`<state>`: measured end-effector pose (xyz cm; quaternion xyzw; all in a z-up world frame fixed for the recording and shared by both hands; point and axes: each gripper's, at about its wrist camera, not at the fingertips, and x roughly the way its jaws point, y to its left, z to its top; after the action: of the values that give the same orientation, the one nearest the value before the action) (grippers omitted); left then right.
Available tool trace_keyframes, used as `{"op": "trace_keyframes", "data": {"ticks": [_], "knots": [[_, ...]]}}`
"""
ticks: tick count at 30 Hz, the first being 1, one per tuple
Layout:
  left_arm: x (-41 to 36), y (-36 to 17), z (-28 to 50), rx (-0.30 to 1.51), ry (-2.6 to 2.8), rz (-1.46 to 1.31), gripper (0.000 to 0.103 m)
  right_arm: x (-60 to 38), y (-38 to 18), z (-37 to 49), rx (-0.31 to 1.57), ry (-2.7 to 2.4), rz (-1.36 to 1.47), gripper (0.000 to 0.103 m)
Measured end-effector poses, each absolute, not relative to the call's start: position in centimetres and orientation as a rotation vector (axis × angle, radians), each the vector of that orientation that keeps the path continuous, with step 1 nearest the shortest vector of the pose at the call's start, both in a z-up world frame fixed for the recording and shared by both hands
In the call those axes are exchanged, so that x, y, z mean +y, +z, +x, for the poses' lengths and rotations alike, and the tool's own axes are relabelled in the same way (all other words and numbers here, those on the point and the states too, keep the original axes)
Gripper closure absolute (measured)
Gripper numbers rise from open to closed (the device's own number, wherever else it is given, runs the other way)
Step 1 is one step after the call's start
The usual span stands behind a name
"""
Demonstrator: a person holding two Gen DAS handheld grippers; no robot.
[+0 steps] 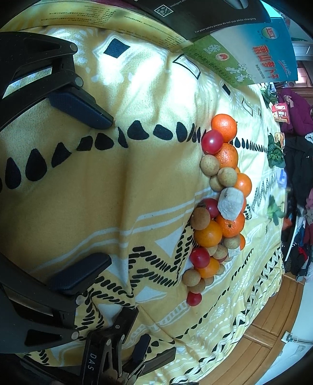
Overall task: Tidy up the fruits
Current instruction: 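Grasp an orange with the right tool while the left tool moves toward the pile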
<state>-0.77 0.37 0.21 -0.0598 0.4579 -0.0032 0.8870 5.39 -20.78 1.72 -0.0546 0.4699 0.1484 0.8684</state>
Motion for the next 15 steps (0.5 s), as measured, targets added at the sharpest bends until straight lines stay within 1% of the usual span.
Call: {"op": "trace_keyframes", "data": {"ticks": [5,8,9,11,14,15], "knots": [[0.5,0.2,-0.8,0.947,-0.013,-0.133,0.000,-20.6,1.7,5.8,0.994,0.314,-0.124,0.000],[0.5,0.3,-0.9,0.942,-0.012,-0.131,0.000,-20.6,1.9,6.7,1.055,0.335,-0.125,0.000],[0.5,0.3,-0.9,0.941,-0.013,-0.132,0.000,-20.7,2.6,6.9,1.087,0.372,-0.103,0.006],[0.5,0.3,-0.9,0.936,-0.015,-0.135,0.000,-20.4,5.7,6.5,1.028,0.480,-0.077,0.024],[0.6,0.3,-0.8,0.932,-0.015,-0.140,0.000,-17.8,10.9,6.1,0.851,0.618,-0.120,0.023],[0.6,0.3,-0.9,0.931,-0.016,-0.142,0.000,-16.8,11.7,6.6,0.847,0.661,-0.113,0.023]]}}
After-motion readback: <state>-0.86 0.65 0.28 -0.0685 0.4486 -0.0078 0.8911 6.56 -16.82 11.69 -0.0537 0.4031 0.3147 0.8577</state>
